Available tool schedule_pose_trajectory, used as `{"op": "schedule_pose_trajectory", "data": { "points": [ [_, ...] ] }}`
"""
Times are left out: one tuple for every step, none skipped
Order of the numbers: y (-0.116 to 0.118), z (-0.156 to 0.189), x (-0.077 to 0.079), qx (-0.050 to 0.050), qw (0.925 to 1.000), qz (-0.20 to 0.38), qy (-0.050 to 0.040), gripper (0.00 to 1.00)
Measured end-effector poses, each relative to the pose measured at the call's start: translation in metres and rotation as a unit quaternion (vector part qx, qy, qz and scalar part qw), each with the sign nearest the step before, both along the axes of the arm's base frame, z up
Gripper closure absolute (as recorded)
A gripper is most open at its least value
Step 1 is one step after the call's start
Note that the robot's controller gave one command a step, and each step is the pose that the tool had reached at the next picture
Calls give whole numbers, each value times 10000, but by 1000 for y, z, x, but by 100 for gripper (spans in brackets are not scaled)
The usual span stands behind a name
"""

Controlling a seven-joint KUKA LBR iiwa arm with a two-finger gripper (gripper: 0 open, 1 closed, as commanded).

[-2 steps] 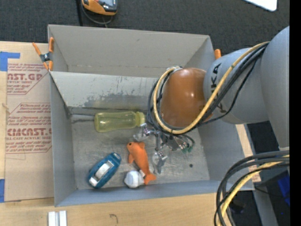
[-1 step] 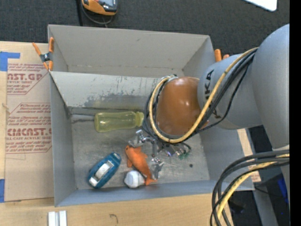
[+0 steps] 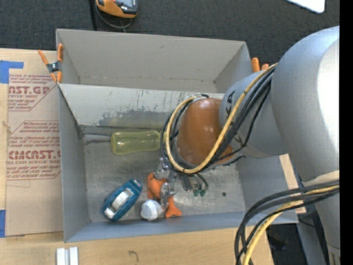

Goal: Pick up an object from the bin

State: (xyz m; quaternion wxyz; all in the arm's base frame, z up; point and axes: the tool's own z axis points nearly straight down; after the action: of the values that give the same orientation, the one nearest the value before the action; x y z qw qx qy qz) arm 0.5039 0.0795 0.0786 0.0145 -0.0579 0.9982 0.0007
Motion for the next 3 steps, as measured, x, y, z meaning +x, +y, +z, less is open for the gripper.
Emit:
{"op": "schedule_pose_trajectory", "data": {
  "points": [
    [0,0,0,0,10000,1,0,100],
    [0,3,0,-3,10000,0,17,100],
    [0,15,-2,-9,10000,3,88,100]
  ]
}}
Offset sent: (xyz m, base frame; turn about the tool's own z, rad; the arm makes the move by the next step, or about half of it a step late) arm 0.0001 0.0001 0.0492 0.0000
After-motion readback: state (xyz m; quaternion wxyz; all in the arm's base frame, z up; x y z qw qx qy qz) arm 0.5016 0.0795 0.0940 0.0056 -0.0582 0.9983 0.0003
